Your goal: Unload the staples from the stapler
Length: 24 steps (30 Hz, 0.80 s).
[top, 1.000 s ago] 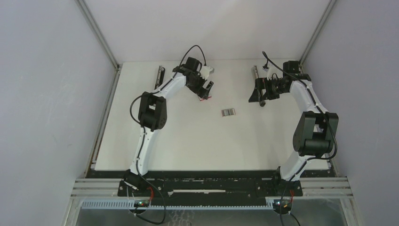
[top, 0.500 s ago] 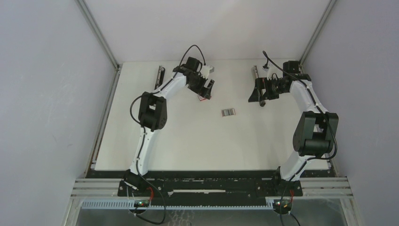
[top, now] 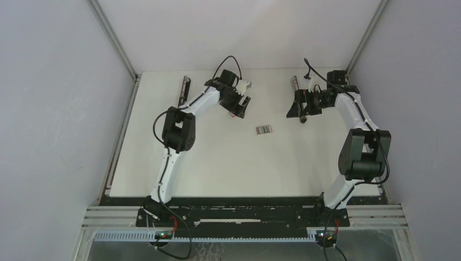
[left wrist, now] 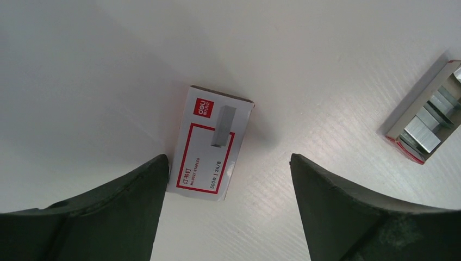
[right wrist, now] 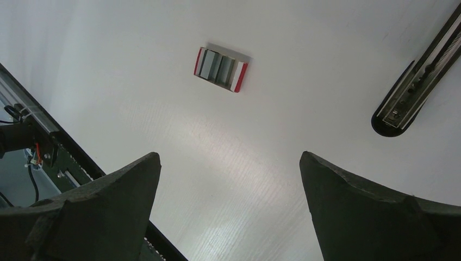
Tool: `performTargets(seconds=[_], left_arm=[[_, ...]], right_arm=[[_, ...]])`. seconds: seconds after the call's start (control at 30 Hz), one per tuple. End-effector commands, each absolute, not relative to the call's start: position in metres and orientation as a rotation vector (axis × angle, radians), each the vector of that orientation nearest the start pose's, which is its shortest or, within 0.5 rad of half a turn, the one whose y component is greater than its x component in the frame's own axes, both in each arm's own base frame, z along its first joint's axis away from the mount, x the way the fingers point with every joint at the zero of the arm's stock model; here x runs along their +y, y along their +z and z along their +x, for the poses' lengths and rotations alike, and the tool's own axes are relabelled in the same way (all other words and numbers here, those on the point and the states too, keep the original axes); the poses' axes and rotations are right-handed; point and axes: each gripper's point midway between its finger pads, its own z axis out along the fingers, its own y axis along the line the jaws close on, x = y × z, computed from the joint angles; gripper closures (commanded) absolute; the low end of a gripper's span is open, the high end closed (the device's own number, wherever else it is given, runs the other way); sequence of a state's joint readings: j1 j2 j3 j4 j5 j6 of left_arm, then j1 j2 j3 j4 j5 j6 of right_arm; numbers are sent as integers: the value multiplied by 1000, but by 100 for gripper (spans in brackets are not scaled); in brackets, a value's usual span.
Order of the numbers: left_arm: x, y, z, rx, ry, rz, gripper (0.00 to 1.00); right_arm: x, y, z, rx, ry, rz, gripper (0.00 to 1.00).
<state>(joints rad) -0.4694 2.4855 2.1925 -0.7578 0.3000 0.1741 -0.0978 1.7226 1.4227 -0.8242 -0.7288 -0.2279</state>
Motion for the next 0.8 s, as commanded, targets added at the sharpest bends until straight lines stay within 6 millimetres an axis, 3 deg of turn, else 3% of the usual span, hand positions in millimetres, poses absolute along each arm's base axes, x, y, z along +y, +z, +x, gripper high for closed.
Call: performTargets(seconds=[0.0, 0.23, 0.47, 0.57, 0.77], left_arm=[[-297, 47, 474, 2438, -534, 954, 15], [-289, 43, 457, 2435, -508, 1026, 24], [-274, 35, 452, 2437, -419, 1051, 38], [-269, 34, 457, 2438, -369, 1021, 38], [-271, 49, 472, 2403, -333, 945, 26]], right_arm=[[77, 177, 377, 2367, 844, -398, 0], [81, 169, 378, 2390, 844, -401, 0], [111, 151, 376, 2445, 803, -511, 0], [124, 142, 373, 2471, 808, -555, 0], [132, 137, 371, 2484, 805, -586, 0]])
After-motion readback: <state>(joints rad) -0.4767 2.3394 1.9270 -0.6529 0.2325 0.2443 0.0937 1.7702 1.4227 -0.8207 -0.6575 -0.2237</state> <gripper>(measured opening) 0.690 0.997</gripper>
